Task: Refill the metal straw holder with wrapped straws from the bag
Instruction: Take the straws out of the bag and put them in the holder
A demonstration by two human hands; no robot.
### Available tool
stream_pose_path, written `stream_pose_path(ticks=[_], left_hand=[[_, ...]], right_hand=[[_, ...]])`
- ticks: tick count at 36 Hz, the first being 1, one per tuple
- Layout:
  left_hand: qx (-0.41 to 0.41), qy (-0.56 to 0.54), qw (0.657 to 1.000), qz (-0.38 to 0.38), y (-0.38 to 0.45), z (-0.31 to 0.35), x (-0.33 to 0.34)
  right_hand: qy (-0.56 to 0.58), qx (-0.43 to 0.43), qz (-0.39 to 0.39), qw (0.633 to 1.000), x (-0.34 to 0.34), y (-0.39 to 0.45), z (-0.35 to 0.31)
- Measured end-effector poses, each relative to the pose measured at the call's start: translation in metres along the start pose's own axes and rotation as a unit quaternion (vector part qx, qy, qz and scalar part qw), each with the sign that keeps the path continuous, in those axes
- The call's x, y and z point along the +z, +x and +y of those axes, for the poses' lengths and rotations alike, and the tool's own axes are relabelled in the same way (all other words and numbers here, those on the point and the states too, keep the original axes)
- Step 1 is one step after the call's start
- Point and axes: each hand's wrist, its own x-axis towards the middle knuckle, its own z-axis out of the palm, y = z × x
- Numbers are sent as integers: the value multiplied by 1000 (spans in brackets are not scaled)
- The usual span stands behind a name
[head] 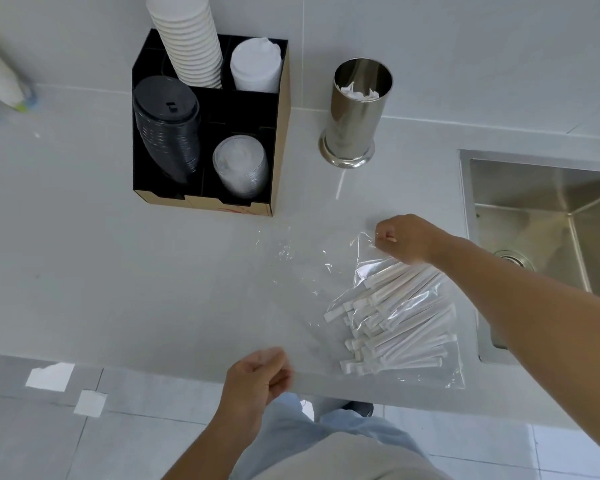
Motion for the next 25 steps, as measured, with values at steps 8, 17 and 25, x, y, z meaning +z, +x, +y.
stream_pose_path(ticks=[8,17,25], left_hand=[[1,52,998,-32,0,-18,27],[19,74,996,-40,2,-27,59],[55,39,997,-25,5,-21,74]], right_hand=[[17,-68,49,996,-16,-21,2],[51,-107,82,990,-35,-50,8],[40,-126,120,984,-56,-70,8]])
